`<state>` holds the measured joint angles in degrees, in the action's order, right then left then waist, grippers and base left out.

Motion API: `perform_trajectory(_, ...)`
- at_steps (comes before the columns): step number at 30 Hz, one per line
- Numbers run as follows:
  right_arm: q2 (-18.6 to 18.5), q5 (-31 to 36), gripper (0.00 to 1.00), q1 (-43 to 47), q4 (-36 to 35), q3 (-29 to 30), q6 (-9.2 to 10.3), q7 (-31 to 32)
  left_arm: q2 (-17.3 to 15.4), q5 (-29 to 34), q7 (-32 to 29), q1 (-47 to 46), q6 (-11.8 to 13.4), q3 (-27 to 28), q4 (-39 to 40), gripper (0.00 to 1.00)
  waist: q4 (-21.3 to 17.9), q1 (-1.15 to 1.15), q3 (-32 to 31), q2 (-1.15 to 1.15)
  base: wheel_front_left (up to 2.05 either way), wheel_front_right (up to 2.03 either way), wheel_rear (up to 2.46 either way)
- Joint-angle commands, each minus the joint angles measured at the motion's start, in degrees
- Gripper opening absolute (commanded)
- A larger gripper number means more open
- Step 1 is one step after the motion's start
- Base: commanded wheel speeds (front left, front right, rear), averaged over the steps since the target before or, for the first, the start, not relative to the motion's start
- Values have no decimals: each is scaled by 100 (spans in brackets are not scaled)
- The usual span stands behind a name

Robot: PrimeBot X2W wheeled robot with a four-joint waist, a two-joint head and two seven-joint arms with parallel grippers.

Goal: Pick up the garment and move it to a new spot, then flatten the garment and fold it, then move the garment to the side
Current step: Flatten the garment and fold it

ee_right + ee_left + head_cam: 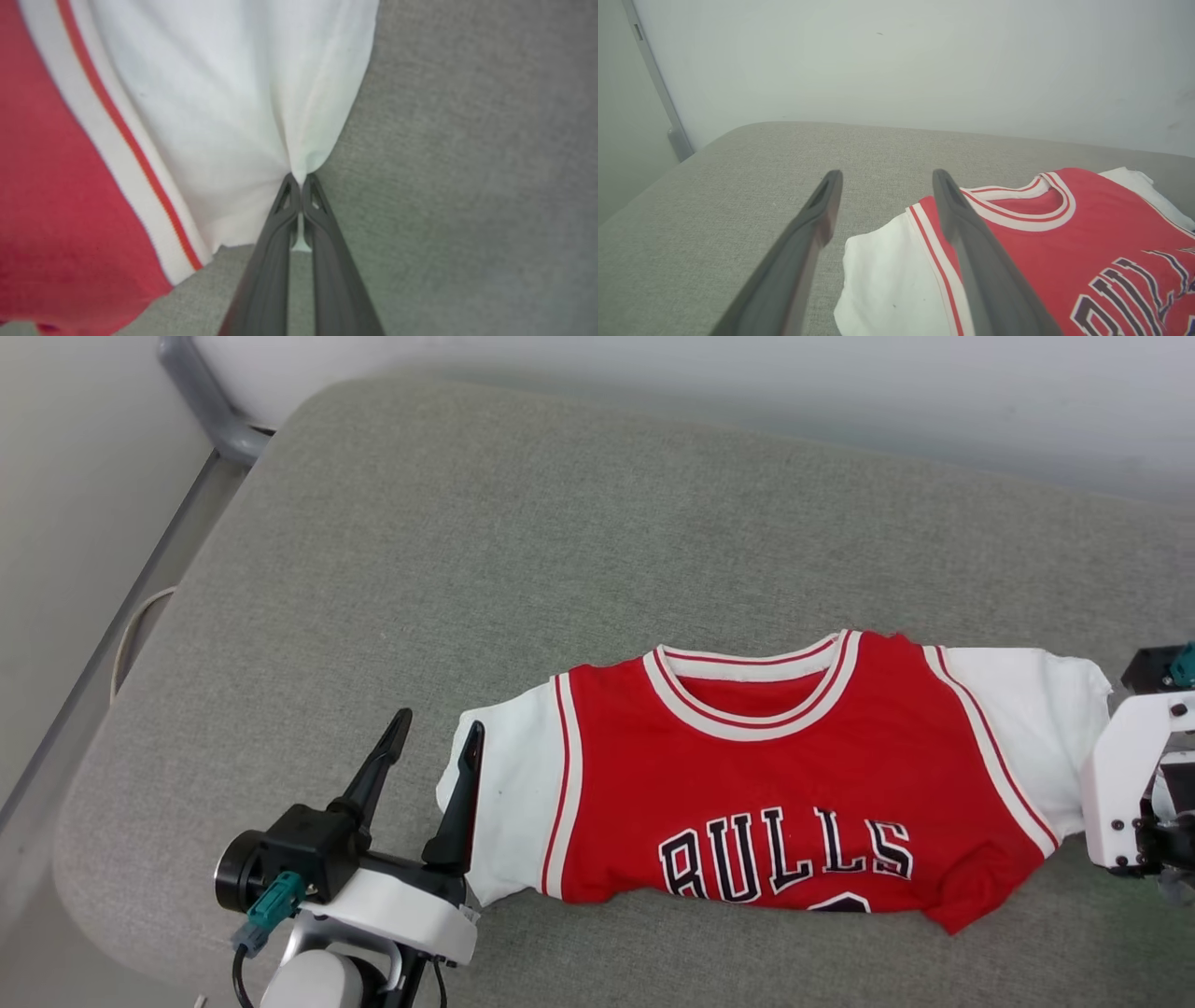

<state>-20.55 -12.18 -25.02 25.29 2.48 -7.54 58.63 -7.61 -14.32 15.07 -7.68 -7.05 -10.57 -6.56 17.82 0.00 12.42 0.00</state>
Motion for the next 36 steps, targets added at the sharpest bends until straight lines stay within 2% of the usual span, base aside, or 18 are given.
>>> perform_trajectory(1,-82,-11,0,300,150,10,10,12,-27,8,15,50,-18,25,-27,100,-166,0,-167,0,0,0,0)
perform_trajectory(6,-165,-36,0,425,117,58,10,-112,-48,9,15,146,-29,63,-75,100,-386,0,-370,0,0,0,0)
perform_trajectory(11,-444,127,0,700,137,384,9,-295,-79,-10,15,252,-32,67,-125,100,-649,0,-515,0,0,0,0)
perform_trajectory(21,-207,225,0,1170,210,981,9,-522,-123,-54,15,328,-39,86,-253,100,-902,0,-605,0,0,0,0)
perform_trajectory(22,-158,241,63,1160,162,1007,9,-641,-123,-61,15,325,-39,92,-269,100,-935,0,-618,0,0,0,0)
perform_trajectory(23,-55,282,100,1138,41,1025,9,-1000,-127,-92,15,310,-41,103,-314,100,-1035,0,-672,0,0,0,0)
perform_trajectory(29,134,-22,100,1113,-497,834,9,-2055,-141,-179,15,331,-44,180,-321,100,-1266,0,-761,0,0,0,0)
perform_trajectory(36,273,-489,100,1546,-1384,452,8,-3500,-112,-440,15,405,-45,226,-338,100,-1438,0,-866,0,0,0,0)
